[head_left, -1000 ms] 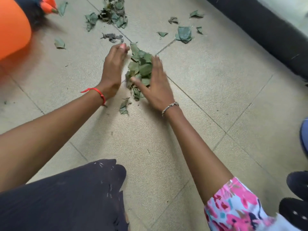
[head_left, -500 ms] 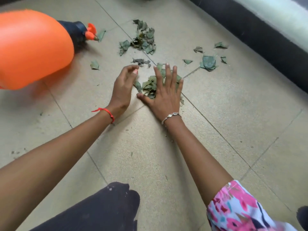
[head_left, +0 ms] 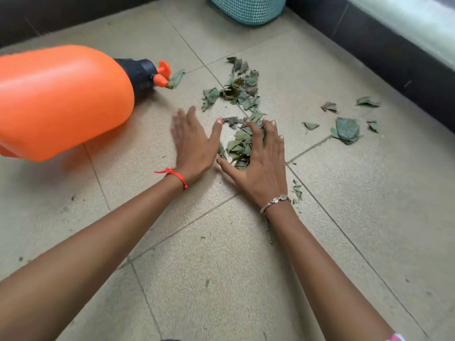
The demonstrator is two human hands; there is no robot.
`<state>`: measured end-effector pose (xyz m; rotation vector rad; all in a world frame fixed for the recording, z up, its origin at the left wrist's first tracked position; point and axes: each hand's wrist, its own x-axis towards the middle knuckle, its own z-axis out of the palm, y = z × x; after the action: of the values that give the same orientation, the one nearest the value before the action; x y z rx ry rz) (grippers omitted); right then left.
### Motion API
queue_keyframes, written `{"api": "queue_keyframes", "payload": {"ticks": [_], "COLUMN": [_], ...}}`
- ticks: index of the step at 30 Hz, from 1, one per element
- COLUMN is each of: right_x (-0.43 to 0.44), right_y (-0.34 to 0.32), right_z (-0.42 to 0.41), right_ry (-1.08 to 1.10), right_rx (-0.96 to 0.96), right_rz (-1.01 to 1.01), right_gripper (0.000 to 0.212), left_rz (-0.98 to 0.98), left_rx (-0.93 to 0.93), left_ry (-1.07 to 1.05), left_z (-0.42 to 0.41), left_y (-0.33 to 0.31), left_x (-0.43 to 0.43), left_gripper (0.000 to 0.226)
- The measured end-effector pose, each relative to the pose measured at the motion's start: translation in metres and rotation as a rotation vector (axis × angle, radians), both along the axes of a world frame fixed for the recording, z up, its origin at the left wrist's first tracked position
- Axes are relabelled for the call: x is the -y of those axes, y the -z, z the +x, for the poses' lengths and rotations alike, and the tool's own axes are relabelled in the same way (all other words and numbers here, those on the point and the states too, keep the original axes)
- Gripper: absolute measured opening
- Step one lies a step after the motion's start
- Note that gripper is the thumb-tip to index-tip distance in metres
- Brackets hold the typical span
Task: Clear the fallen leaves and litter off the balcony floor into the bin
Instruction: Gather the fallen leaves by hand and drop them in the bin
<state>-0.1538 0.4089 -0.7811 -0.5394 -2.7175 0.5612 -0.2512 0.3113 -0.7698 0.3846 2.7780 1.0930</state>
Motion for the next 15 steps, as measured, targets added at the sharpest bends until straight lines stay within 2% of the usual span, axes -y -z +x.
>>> {"api": "queue_keyframes", "payload": {"ticks": [2,5,10,15], "right_x": [0.0,0.001,0.001,0.001], "right_y": [0.0,-0.001,-0.001,-0.002], "right_z": [0.0,0.001,0.002,0.002], "right_ry": [0.004,0.031,0.038,0.012], "right_rx": [-0.027,-0.082,-0.104,-0.101], "right_rz": [0.01,-0.035,-0.071,-0.076], "right_gripper": [0.086,0.081,0.079,0.077], "left_rz": [0.17,0.197,-0.175,-0.314], "left_rx": [-0.026,-0.121,-0.186,-0.164], "left_ry": [0.198,0.345,0.25,0.123], "left_z": [0.002,-0.01,-0.069,-0.103], "left_y": [-0.006,-0.006,0.004,0.004], "left_x": [-0.005,-0.007,-0.01,-0.013], "left_gripper": [0.057,0.048,0.064,0.075]}}
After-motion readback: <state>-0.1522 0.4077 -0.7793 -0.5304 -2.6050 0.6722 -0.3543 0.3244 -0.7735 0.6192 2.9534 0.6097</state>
